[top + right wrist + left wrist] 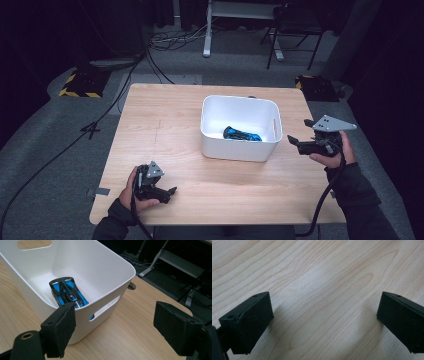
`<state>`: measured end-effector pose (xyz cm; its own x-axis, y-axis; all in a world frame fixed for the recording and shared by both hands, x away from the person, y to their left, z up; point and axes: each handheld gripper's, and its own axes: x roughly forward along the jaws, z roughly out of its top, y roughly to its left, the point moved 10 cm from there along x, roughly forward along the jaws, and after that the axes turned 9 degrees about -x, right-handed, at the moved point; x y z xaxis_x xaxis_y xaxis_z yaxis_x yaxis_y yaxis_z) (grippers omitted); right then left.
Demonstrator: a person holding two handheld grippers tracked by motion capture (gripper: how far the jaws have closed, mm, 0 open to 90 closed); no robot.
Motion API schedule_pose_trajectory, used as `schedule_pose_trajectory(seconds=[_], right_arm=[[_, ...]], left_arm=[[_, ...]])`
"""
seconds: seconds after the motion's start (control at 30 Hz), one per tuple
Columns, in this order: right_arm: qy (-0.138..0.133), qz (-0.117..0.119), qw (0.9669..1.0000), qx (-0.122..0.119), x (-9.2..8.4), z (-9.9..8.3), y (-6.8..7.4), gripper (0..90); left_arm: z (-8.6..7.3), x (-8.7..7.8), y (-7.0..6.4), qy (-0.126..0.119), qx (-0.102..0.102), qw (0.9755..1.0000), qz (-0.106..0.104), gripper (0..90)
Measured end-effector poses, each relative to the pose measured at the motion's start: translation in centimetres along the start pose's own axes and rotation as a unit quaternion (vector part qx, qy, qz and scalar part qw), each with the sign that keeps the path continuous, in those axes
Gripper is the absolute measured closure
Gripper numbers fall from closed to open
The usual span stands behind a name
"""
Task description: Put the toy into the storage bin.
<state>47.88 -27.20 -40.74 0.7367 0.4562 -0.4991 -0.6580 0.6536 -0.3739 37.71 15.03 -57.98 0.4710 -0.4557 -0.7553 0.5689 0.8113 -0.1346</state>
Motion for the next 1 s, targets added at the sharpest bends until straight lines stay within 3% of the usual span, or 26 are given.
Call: schedule_pose_trajectory(seconds=[0.37, 0.6, 1.0], right_arm=[[0.010, 0.005, 0.9999, -0.003, 0.0, -1.7, 0.7, 18.6], [0.010, 0.015, 0.9997, 0.017, 0.0, -2.8, 1.3, 18.9], [0.016, 0.021, 0.9994, 0.022, -0.1, -4.4, 2.0, 19.2]], left_arm=[[0.0, 0.0, 0.0, 0.000, 0.000, 1.0000, 0.000, 0.7], [0.0, 0.0, 0.0, 0.000, 0.000, 1.0000, 0.000, 0.6], [0.0, 0.0, 0.0, 0.000, 0.000, 1.0000, 0.000, 0.6]])
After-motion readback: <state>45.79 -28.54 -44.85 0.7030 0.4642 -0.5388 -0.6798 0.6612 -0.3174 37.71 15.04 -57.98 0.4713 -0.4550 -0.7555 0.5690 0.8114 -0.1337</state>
